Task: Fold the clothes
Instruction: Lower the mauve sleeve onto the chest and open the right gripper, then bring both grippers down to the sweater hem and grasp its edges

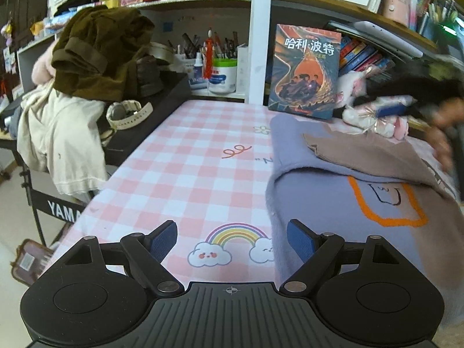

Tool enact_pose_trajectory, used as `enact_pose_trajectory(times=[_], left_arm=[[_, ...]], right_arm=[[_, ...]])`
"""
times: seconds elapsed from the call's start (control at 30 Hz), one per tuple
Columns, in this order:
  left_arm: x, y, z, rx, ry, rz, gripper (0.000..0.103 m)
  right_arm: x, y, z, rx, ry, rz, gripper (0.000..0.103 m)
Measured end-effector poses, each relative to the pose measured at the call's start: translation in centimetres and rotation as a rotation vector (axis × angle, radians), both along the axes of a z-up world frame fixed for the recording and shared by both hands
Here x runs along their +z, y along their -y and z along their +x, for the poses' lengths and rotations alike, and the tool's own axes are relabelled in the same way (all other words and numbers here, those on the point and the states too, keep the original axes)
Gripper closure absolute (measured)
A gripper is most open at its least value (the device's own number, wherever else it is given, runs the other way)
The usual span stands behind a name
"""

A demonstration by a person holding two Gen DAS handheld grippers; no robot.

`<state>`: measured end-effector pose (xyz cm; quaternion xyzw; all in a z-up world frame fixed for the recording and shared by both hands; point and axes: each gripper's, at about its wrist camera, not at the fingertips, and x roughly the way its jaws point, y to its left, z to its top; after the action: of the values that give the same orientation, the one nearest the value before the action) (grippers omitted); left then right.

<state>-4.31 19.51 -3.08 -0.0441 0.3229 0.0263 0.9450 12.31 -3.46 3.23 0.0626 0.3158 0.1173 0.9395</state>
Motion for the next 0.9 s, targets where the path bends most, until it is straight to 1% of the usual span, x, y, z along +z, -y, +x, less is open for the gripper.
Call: enact_pose_trajectory(times=[0.1, 0.17, 0.23, 0.3, 0.4, 0.5, 0.57, 0.73, 0.9], left_arm=[[-0.4, -0.4, 0.6, 0.008, -0.012, -0.038, 0.018], [-0.7, -0.5, 1.0, 0.006, -0.03, -0.058, 0.018], [-1.0, -0.5, 1.4, 0.002, -0.047, -0.076, 0.018], [-1.2, -0.4, 1.7, -0.006, -0.063, -0.091, 0.018], [-1.5, -0.1, 1.8, -0.022, -0.086, -0.112, 0.018], [-1.6, 0.3, 1.5, -0.038, -0.1, -0.119, 0.018], [-1.7, 0.7, 1.2, -0.04, -0.107, -0.124, 0.018], [-1.7, 1.8, -0.1, -0.034, -0.112, -0.13, 0.018], [-1.3, 2.4, -2.5, -0.007, -0.122, -0.108, 0.018]], right_arm=[[-0.7, 2.8, -3.2, -0.03, -0.029, -0.04, 0.051], [-1.6, 4.7, -5.8, -0.057, -0.055, -0.098, 0.051], [-2.6, 6.8, -8.2, -0.105, -0.094, -0.147, 0.051], [-3.5, 9.2, -10.6, -0.171, -0.145, -0.169, 0.051], [-4.4, 12.1, -13.6, -0.264, -0.207, -0.162, 0.051], [-4.9, 13.9, -16.0, -0.334, -0.233, -0.137, 0.051], [-5.0, 14.6, -17.2, -0.359, -0.241, -0.116, 0.051], [-4.9, 15.1, -19.4, -0.34, -0.24, -0.116, 0.051], [-5.5, 15.9, -21.1, -0.328, -0.256, -0.094, 0.051]])
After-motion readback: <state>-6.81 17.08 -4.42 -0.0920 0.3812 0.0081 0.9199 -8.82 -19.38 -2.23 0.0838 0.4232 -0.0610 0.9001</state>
